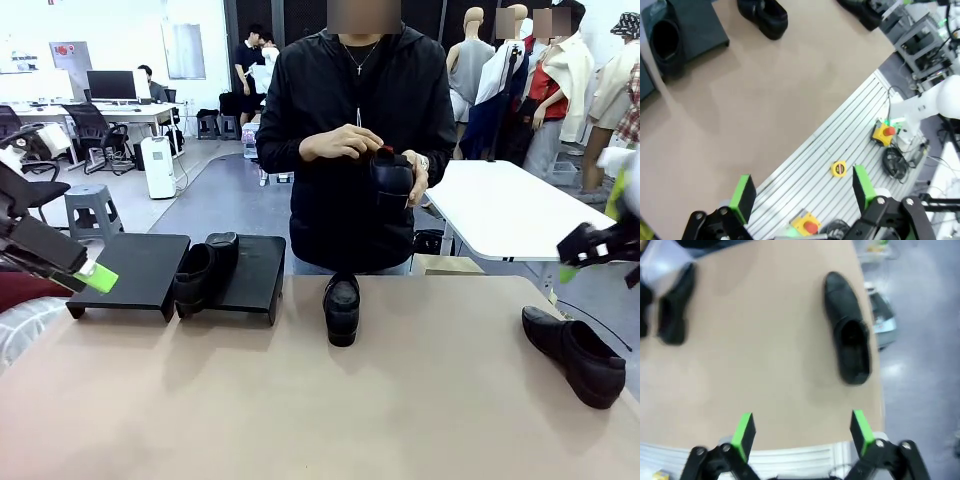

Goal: Organize the shoes by placing them on the stand.
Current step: Pick up one Shoe and place it in the middle of the table.

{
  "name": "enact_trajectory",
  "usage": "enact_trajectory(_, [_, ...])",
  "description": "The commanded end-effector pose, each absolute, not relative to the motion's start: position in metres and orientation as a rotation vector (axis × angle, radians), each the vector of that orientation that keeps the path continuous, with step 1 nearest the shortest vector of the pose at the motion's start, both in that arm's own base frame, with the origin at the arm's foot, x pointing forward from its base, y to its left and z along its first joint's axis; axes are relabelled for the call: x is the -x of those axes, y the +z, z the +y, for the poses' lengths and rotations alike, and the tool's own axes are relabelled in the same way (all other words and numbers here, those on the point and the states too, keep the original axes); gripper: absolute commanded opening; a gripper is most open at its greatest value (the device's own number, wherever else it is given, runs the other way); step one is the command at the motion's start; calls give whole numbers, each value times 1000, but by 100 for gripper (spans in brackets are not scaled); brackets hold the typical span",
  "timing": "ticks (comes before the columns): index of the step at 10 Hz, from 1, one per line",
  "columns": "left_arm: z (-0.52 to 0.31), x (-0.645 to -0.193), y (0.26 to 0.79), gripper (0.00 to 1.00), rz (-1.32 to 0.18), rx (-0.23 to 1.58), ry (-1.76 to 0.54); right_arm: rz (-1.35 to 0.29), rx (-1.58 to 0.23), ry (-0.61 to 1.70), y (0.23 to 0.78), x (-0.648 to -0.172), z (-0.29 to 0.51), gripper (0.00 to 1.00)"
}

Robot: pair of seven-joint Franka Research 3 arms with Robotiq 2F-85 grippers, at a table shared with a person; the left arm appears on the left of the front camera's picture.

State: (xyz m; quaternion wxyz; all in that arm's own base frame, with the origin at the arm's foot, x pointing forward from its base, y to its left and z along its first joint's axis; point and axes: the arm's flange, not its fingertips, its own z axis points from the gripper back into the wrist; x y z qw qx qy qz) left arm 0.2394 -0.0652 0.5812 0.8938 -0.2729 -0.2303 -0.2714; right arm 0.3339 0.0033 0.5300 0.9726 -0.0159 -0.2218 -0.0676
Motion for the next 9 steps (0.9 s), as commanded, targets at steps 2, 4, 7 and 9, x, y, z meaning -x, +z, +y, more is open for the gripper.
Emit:
enact_trajectory(2, [-61, -241, 579, 100, -481, 560, -586, -466, 313, -232, 458, -362, -18, 100])
enact_trajectory(4, [-61, -241, 579, 100, -481, 560, -586, -455, 249, -141, 489, -374, -1, 100])
enact_trajectory(7, [-61, -241, 579, 100, -481, 560, -586, -277, 255, -47, 466, -400, -12, 100])
enact_trajectory(9, [-61, -241, 579, 100, -481, 560, -586, -140, 149, 47, 433, -425, -28, 100])
